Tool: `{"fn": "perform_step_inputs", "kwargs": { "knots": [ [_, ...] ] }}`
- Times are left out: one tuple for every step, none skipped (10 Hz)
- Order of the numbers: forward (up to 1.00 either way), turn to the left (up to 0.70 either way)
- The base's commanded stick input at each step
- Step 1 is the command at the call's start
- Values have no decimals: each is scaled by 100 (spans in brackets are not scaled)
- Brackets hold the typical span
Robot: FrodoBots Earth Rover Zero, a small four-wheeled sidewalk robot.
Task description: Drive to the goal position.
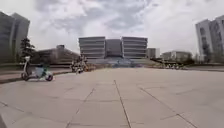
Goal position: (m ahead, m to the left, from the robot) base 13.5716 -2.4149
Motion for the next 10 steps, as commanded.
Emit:
{"fn": "perform_step_inputs", "kwargs": {
  "knots": [
    [70,0],
    [70,0],
    [70,0],
    [70,0],
    [70,0],
    [70,0],
    [70,-2],
    [70,-29],
    [70,-18],
    [70,-6]
  ]
}}
